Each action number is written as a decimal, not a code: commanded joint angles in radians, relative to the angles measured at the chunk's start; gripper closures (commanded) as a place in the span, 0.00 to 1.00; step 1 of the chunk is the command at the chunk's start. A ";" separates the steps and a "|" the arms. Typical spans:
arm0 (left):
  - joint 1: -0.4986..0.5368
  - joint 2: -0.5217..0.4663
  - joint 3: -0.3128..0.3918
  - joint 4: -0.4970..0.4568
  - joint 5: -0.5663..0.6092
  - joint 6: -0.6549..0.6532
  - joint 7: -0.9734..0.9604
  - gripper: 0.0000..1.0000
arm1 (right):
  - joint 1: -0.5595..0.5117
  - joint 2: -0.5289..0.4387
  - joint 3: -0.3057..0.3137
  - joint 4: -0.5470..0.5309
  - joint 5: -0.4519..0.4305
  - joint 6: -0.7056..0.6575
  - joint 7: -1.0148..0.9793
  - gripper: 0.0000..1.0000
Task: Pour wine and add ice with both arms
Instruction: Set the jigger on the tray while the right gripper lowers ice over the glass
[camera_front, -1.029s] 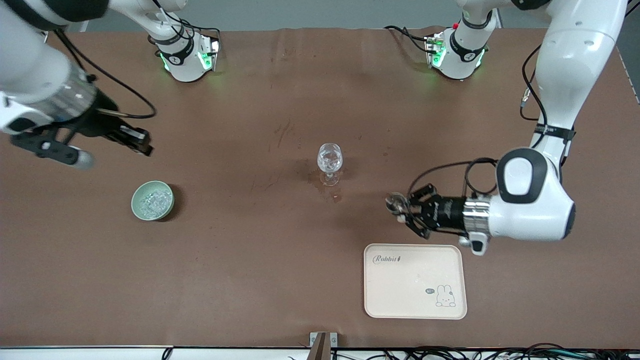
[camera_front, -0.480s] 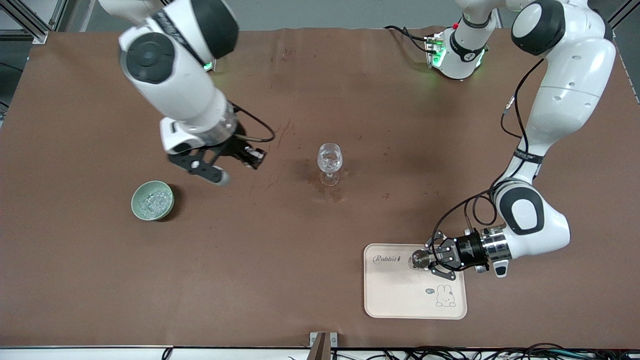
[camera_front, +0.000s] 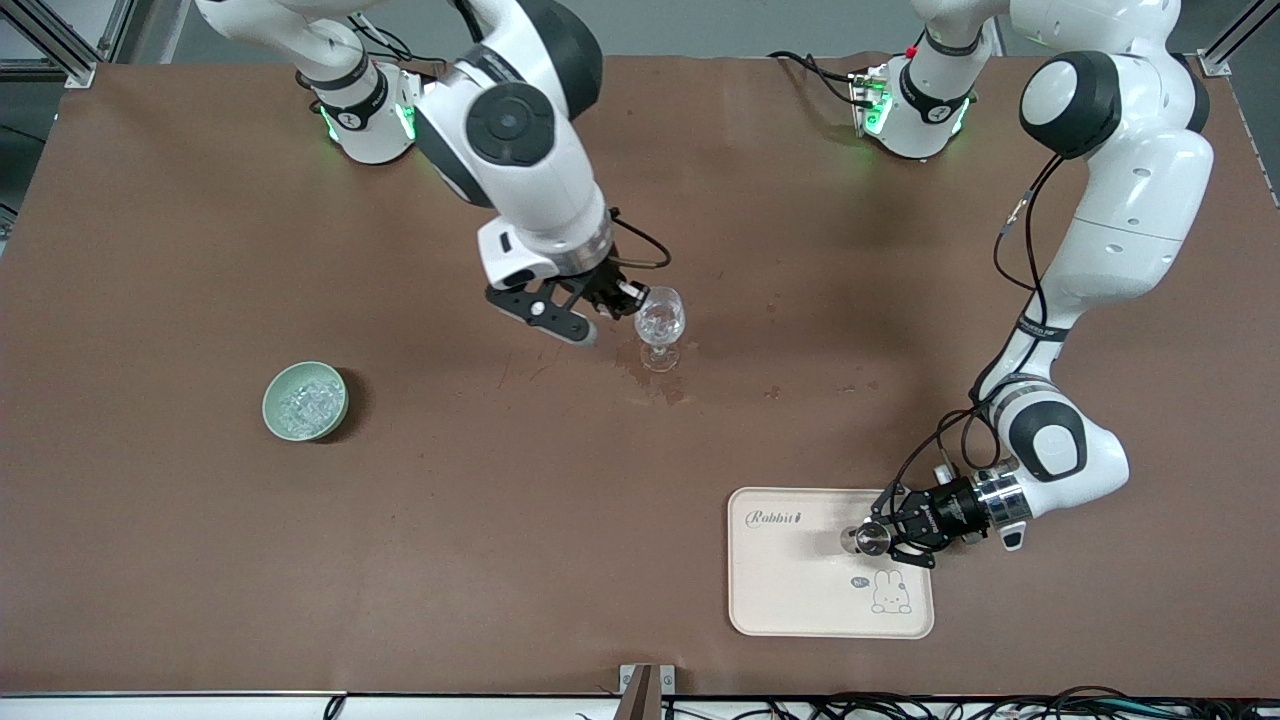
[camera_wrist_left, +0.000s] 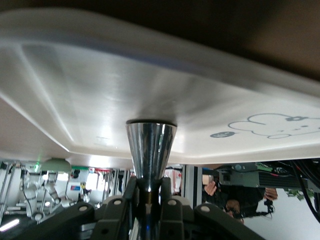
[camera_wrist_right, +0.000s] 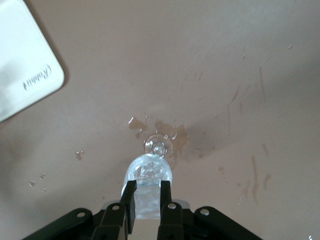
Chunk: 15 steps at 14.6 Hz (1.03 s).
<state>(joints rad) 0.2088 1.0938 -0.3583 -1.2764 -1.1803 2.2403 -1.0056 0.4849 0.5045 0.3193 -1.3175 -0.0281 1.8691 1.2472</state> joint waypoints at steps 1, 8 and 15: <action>-0.008 0.012 0.001 0.022 -0.018 0.004 0.007 0.64 | 0.034 0.054 -0.002 0.052 -0.018 -0.008 0.028 0.99; 0.041 -0.095 0.005 0.014 0.430 -0.126 0.012 0.00 | 0.064 0.088 0.007 0.040 -0.010 0.016 0.075 0.98; 0.058 -0.320 -0.036 0.022 1.083 -0.480 0.302 0.00 | 0.066 0.112 0.009 0.037 -0.012 0.025 0.070 0.95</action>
<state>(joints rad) 0.2874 0.8683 -0.3944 -1.2266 -0.1994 1.8353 -0.8137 0.5499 0.5989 0.3202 -1.2948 -0.0293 1.8919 1.2999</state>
